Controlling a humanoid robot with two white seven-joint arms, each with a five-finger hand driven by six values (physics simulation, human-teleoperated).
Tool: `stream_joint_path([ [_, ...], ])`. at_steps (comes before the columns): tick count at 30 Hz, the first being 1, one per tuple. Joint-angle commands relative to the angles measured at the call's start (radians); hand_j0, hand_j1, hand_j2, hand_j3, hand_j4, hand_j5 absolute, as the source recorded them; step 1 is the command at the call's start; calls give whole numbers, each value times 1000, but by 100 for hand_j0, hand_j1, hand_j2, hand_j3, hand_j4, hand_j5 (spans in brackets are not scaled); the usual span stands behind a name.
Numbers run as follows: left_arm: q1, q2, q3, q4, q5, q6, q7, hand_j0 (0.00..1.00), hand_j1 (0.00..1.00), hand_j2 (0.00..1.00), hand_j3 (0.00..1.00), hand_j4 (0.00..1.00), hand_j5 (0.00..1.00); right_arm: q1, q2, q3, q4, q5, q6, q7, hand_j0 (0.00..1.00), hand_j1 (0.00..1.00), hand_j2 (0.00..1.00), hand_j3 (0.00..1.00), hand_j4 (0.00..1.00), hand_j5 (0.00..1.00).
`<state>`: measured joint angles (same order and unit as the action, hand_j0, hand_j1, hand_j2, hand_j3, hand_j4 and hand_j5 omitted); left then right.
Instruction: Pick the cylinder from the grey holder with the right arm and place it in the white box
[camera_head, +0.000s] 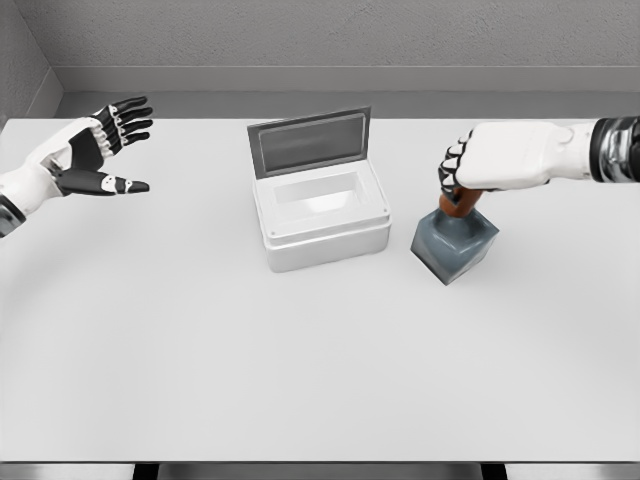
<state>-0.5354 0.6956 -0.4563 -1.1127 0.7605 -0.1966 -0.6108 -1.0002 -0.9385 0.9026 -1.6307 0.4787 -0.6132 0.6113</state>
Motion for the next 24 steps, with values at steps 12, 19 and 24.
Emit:
stream_joint_path([
  [12,0,1,2,-1,7,0,0,100,100,100,100,100,100,-40,69,-1,-1,3,2,0,46,46,46,46,46,46],
  [19,0,2,4,-1,7,0,0,100,100,100,100,100,100,-55,127,-1,52,5,2,0,42,42,42,42,42,42],
  [24,-3,-1,2,-1,7,0,0,100,100,100,100,100,100,-69,179,4,95,18,2,0,42,42,42,42,42,42],
])
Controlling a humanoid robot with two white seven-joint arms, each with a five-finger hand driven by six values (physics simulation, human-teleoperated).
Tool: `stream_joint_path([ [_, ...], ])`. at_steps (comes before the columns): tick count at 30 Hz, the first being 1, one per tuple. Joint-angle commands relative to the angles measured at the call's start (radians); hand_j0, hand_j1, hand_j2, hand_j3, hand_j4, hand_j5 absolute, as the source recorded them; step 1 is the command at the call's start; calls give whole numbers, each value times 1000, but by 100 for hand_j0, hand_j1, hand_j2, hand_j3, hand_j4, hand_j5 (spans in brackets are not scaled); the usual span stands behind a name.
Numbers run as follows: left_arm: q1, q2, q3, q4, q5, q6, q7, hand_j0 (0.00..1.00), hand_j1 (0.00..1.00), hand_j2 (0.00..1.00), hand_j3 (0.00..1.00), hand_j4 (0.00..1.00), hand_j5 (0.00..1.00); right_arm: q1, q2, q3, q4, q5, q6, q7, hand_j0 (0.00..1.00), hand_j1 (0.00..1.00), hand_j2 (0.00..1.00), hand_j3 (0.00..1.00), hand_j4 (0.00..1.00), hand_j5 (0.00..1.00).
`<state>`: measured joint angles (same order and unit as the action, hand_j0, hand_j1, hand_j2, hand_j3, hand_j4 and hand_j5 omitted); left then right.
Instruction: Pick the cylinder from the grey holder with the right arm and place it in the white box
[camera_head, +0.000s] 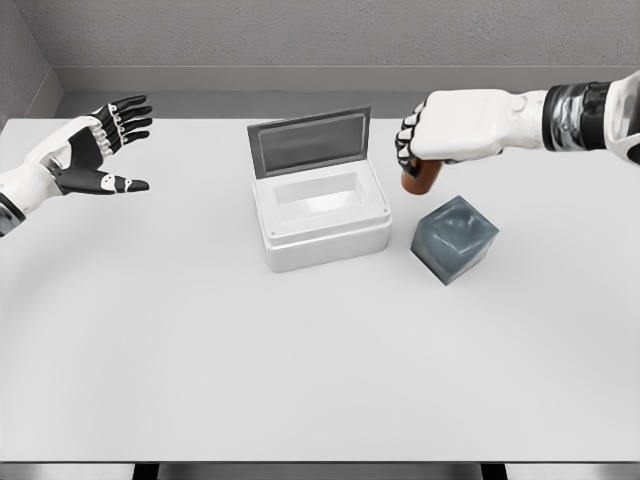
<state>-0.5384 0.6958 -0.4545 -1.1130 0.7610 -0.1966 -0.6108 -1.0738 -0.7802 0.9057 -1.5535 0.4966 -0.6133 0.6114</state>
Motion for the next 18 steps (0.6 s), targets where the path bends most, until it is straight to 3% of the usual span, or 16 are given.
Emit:
stream_joint_path([
  [1,0,-1,-1,-1,4,0,0,100,100,100,100,100,100,0,22,1,18,0,2,0,42,42,42,42,42,42],
  [18,-20,-18,-6,-1,4,3,0,100,100,100,100,100,100,-44,150,5,127,31,2,0,42,42,42,42,42,42],
])
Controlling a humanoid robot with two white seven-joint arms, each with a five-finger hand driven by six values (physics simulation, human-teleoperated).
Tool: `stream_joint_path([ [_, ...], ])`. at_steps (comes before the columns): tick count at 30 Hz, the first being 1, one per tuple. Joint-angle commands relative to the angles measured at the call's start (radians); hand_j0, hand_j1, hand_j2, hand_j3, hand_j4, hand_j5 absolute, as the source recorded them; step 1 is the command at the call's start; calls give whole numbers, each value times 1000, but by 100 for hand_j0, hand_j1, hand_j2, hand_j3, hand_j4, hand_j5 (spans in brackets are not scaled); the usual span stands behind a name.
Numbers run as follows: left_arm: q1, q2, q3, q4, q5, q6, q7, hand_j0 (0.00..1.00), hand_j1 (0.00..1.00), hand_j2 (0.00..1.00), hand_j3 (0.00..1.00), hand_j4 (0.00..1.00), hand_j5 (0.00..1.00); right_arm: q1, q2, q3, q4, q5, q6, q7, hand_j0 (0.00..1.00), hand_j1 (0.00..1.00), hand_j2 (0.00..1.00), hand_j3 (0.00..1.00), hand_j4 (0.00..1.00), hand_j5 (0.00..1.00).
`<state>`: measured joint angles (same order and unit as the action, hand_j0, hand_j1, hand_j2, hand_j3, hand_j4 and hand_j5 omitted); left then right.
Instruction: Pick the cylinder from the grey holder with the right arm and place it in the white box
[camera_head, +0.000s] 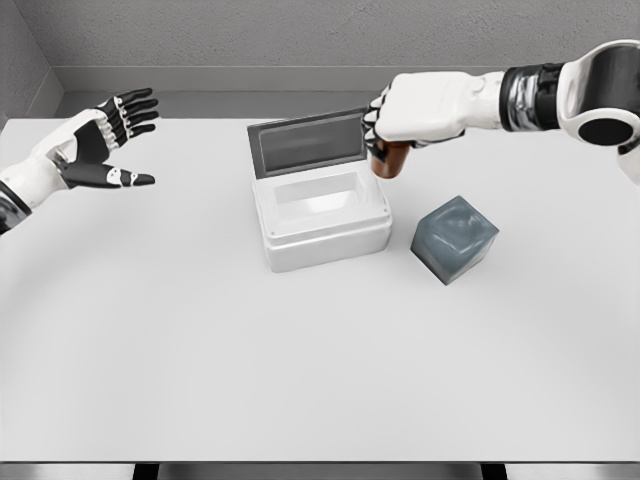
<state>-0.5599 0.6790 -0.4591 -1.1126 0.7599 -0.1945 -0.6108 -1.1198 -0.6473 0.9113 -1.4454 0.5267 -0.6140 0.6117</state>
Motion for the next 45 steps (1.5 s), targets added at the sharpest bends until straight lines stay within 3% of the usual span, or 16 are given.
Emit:
stream_joint_path([
  [1,0,-6,-1,-1,6,1,0,100,100,100,100,100,100,-5,28,0,25,1,3,-1,42,42,42,42,42,42],
  [4,-6,-22,-1,-1,6,1,0,100,100,100,100,100,100,-8,52,1,49,13,3,-1,42,42,42,42,42,42],
  [18,-12,-35,-3,5,-1,1,0,100,100,100,100,100,100,-9,95,29,30,15,3,-1,42,42,42,42,42,42],
  [25,-12,-35,-3,10,-1,1,0,100,100,100,100,100,100,-9,132,46,80,27,3,-1,42,42,42,42,42,42],
  [35,-12,-35,-4,10,-1,0,0,100,100,100,100,100,100,-11,133,44,103,29,3,-1,43,43,43,43,43,43],
  [36,-12,-35,-4,10,-1,1,0,100,100,100,100,100,100,-9,133,44,105,29,3,-1,46,46,46,46,46,46],
  [37,-12,-35,-4,10,-1,1,0,100,100,100,100,100,100,-9,135,43,103,29,3,-1,60,60,60,60,60,60],
  [38,-12,-35,-4,10,-1,1,0,100,100,100,100,100,100,-9,150,40,103,32,3,-1,97,97,97,97,97,97],
  [45,-14,-35,-4,10,-1,0,0,100,100,100,100,100,100,-9,155,29,102,36,3,-1,99,99,99,99,99,99],
])
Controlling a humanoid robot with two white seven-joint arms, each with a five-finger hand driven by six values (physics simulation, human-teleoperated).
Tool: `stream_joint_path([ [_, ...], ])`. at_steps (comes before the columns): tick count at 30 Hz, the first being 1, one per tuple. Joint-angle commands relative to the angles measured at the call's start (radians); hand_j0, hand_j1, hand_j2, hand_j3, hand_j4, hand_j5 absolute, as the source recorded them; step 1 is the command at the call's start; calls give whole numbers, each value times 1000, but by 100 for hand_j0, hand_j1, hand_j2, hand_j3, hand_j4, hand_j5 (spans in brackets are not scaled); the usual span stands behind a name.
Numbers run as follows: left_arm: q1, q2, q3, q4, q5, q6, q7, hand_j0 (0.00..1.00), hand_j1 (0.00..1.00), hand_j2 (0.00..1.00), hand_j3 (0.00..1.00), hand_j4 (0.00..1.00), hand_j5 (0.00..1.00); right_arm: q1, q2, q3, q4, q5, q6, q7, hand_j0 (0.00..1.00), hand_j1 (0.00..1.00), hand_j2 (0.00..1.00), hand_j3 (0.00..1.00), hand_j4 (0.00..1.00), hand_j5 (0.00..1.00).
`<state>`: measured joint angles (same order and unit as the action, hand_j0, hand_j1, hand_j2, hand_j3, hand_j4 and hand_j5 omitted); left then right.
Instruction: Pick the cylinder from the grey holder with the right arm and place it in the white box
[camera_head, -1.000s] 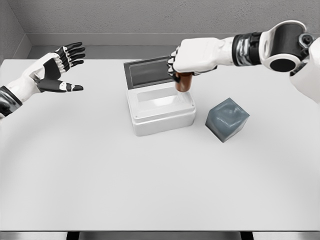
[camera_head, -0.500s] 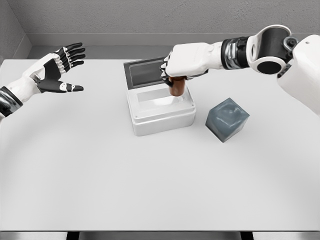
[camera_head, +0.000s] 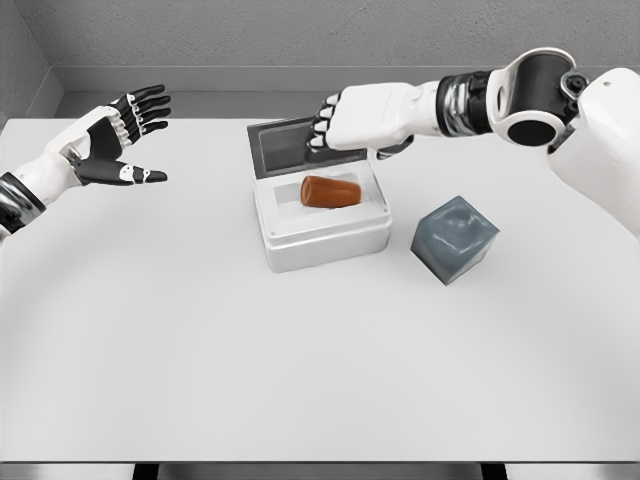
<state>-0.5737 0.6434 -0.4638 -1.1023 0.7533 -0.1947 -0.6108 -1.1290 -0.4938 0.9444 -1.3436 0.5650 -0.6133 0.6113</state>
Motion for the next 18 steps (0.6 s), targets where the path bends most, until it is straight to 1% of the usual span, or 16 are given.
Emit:
stream_joint_path([
  [1,0,-1,1,-1,6,1,0,100,100,100,100,100,100,0,1,-4,-2,-2,2,0,99,99,99,99,99,99],
  [4,-8,-34,-9,-1,4,1,0,100,100,100,100,100,100,2,-12,-6,-9,-8,2,0,99,99,99,99,99,99],
  [5,-9,-42,-13,-1,4,1,0,100,100,100,100,100,100,2,-37,-6,-15,-14,2,0,100,100,100,100,100,100],
  [6,-21,-57,-22,-1,4,3,0,100,100,100,100,100,100,5,-83,-21,-69,-17,2,0,100,100,100,100,100,100],
  [7,-35,-65,-38,-1,-3,4,0,100,100,100,100,100,100,12,-143,-59,-132,-22,2,0,100,100,100,100,100,100],
  [8,-48,-82,-44,1,-9,6,0,100,100,100,100,100,100,31,-201,-88,-175,-36,2,0,100,100,100,100,100,100],
  [9,-52,-97,-45,7,-11,6,0,100,100,100,100,100,100,49,-264,-124,-212,-74,2,0,100,100,100,100,100,100],
  [10,-58,-105,-49,7,-11,8,0,100,100,100,100,100,100,63,-327,-154,-246,-137,2,0,100,100,100,100,100,100],
  [11,-69,-110,-62,9,-11,9,0,100,100,100,100,100,100,77,-390,-188,-288,-186,2,0,100,100,100,100,100,100],
  [12,-75,-116,-67,16,-11,8,0,100,100,100,100,100,100,104,-448,-220,-335,-237,2,0,100,100,100,100,100,100],
  [13,-77,-123,-68,24,-11,8,0,100,100,100,100,100,100,135,-480,-254,-358,-275,2,0,100,100,100,100,100,100],
  [14,-83,-130,-73,27,-11,8,0,100,100,100,100,100,100,179,-497,-312,-371,-304,2,0,100,100,100,100,100,100],
  [16,-89,-133,-81,27,-11,8,0,100,100,100,100,100,100,294,-505,-444,-397,-358,2,0,100,100,100,100,100,100],
  [18,-89,-139,-82,27,-11,8,0,100,100,100,100,100,100,457,-499,-616,-407,-367,2,0,100,100,100,100,100,100],
])
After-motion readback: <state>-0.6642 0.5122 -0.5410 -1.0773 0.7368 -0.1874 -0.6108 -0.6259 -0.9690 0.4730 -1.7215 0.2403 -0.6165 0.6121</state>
